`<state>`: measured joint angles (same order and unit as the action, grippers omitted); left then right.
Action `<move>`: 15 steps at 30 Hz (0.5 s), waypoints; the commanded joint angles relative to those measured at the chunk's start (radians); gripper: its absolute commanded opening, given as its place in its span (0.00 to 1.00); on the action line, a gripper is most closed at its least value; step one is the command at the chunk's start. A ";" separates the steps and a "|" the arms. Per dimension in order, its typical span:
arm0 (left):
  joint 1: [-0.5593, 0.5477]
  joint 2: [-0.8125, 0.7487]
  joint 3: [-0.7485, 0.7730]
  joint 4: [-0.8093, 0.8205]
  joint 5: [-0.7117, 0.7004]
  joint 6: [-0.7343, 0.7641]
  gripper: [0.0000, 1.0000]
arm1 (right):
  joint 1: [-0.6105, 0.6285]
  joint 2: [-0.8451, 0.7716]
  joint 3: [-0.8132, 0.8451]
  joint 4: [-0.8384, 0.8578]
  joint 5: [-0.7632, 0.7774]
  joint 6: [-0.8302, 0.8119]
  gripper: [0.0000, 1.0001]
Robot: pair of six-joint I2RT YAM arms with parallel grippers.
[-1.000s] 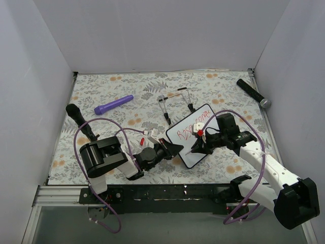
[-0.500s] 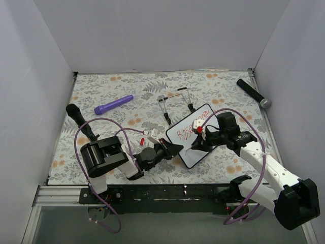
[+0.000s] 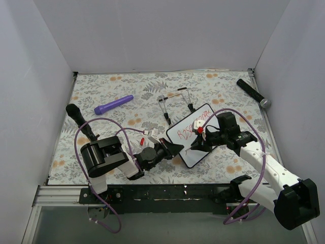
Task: Write a sentence on the whiteboard
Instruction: Write on the whiteboard with the whiteboard.
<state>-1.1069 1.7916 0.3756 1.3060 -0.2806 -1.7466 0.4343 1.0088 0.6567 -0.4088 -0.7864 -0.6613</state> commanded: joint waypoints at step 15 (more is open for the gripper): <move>0.001 -0.021 0.016 0.205 -0.011 0.035 0.00 | 0.015 0.040 0.015 -0.110 -0.045 -0.133 0.01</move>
<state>-1.1069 1.7916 0.3756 1.3025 -0.2810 -1.7401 0.4374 1.0340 0.6571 -0.4702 -0.8352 -0.7490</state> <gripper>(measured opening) 0.046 0.182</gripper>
